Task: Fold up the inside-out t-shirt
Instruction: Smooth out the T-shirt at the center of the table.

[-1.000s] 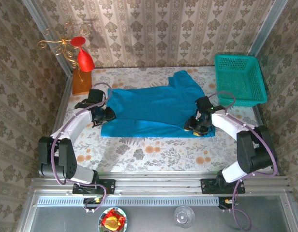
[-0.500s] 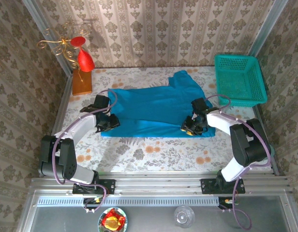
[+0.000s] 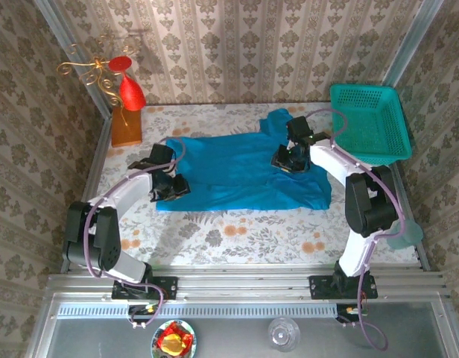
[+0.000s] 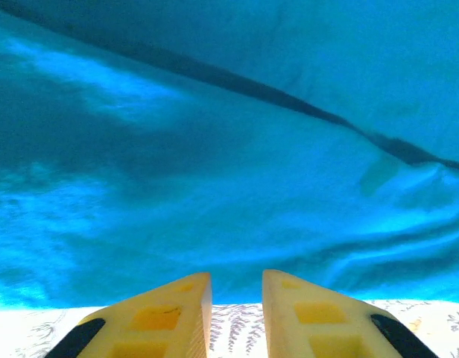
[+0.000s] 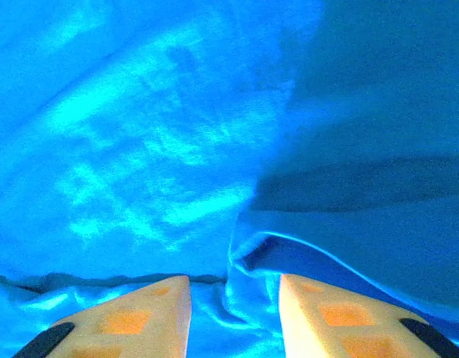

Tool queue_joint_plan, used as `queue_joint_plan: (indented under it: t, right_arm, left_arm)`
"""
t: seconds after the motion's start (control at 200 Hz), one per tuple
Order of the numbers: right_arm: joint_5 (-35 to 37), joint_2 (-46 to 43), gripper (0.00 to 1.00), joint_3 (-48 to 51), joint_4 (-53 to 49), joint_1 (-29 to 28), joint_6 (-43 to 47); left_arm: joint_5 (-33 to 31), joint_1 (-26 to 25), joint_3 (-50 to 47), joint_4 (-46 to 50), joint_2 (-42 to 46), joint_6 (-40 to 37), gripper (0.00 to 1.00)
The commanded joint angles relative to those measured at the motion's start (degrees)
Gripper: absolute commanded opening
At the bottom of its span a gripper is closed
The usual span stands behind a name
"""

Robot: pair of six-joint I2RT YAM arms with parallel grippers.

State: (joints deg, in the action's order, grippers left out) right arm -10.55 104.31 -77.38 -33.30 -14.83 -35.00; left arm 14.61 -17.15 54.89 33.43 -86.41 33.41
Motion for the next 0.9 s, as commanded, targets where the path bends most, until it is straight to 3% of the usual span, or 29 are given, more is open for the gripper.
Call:
queue_joint_plan:
  t: [0.0, 0.275, 0.365, 0.575, 0.89]
  right_arm:
    - [4.3, -2.1, 0.41, 0.4, -7.1, 0.1, 3.4]
    - [3.6, -6.5, 0.49, 10.0, -4.5, 2.7, 3.0]
    - [2.6, -6.2, 0.52, 11.1, -3.6, 4.2, 3.0]
    - [7.2, -7.5, 0.59, 13.3, -5.9, 7.5, 5.6]
    - [6.4, -9.5, 0.64, 23.2, -4.3, 16.1, 5.8]
  left_arm:
    - [2.2, -1.4, 2.3, 1.0, -2.0, -1.0, 0.25]
    - [1.9, -4.1, 4.7, 0.0, -8.3, -2.0, 0.23]
    - [-1.1, -4.0, 5.3, 1.5, -10.0, -3.2, 0.21]
    - [-6.1, -0.8, 3.7, 3.9, -11.8, -5.1, 0.2]
    - [-5.9, 4.5, -1.8, 3.6, -11.7, -7.0, 0.19]
